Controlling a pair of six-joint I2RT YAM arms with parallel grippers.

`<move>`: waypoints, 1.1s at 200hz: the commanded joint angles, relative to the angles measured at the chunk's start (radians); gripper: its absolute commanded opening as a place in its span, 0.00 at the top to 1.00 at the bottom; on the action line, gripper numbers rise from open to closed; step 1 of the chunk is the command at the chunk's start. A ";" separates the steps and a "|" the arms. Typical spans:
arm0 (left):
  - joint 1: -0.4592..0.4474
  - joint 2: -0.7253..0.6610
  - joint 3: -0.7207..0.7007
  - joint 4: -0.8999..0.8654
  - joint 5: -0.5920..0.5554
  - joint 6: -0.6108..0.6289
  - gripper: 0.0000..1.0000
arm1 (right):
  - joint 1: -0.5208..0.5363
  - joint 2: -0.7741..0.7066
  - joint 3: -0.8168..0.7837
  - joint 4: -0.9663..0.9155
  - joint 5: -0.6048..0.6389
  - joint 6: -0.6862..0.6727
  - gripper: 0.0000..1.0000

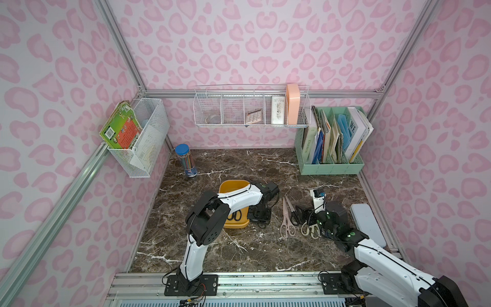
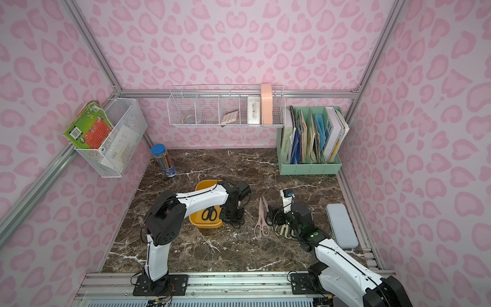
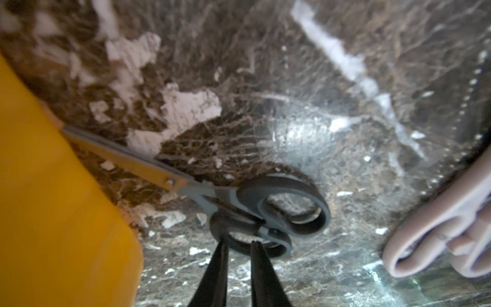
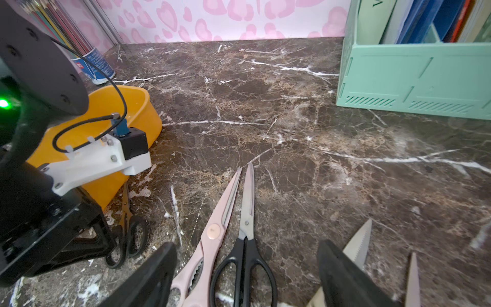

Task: Put the scissors into the storage box
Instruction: Pick up the scissors from the center of the board.

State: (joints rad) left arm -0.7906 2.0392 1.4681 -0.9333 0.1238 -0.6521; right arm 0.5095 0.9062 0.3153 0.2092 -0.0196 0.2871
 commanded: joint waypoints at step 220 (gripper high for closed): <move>-0.010 -0.009 0.139 -0.031 -0.104 0.142 1.00 | -0.040 -0.060 -0.020 0.045 -0.032 -0.006 0.14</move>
State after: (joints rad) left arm -0.8032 2.0979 1.5837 -0.9997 0.0624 -0.5468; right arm 0.4690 0.8356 0.2794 0.2417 -0.0486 0.2909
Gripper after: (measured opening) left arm 0.082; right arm 0.856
